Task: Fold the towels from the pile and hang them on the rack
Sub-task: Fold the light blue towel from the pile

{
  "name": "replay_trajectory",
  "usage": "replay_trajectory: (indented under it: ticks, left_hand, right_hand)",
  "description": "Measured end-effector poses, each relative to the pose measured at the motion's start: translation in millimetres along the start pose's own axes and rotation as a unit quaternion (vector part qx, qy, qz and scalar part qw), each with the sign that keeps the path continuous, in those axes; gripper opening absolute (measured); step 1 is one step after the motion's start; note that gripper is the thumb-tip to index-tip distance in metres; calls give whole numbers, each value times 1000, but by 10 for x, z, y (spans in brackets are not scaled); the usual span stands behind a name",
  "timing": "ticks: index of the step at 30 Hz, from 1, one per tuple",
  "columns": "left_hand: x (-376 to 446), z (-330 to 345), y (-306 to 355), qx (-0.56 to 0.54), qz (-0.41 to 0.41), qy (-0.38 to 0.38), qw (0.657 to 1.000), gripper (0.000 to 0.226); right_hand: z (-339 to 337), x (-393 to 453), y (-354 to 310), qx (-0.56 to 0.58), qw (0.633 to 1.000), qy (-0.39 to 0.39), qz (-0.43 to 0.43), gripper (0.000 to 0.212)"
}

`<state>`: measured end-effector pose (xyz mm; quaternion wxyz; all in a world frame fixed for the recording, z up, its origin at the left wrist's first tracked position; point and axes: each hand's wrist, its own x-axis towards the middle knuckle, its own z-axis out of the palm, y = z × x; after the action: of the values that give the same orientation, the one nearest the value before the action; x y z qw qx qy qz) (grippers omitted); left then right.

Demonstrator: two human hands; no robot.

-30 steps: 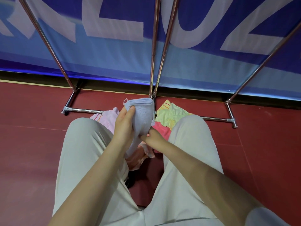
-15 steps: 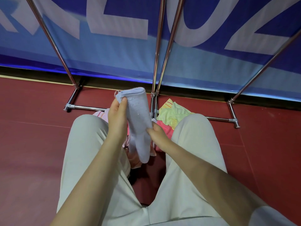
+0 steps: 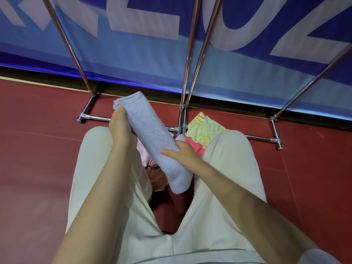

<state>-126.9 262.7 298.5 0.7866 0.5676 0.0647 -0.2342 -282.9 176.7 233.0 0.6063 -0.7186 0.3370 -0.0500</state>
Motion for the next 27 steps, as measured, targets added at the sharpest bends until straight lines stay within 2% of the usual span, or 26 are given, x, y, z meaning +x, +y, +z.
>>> replay_trajectory:
  ticks: [4,7,10,12,14,17,19,21,24,27]
  left_hand:
    - [31,16,-8,1,-21,22,1000,15]
    - [58,42,29,12,-27,28,999,19]
    - [90,128,165,27,-13,10,999,20]
    - [121,248,342,32,0,-8,999,22]
    - [186,400,570,43,25,-13,999,24]
    - [310,617,957,107,102,-19,989,21]
    - [372,734,1230,104,126,-19,986,24]
    - [460,835,1497,108,127,-28,986,38]
    - [606,963,1870,132,133,-43,981,47]
    - [675,1036,2159,122,127,-56,983,52]
  right_hand:
    - [-83,-20,-62,4,1000,0,-7,18]
    - [-190,-40,-119,3,1000,7,-6,31]
    - [-356,-23,-285,22,1000,4,-8,31]
    - [-462,24,-488,29,999,7,-13,40]
    - [-573,100,-763,27,999,14,-19,39]
    - [-760,250,-1266,50,998,15,-23,17]
    - [-881,310,-1672,65,997,12,-36,8]
    - [-995,367,-2081,50,997,12,-51,9]
    - [-1136,420,-2701,3,997,21,-77,20]
    - [-1207,490,-3281,-34,992,21,-117,15]
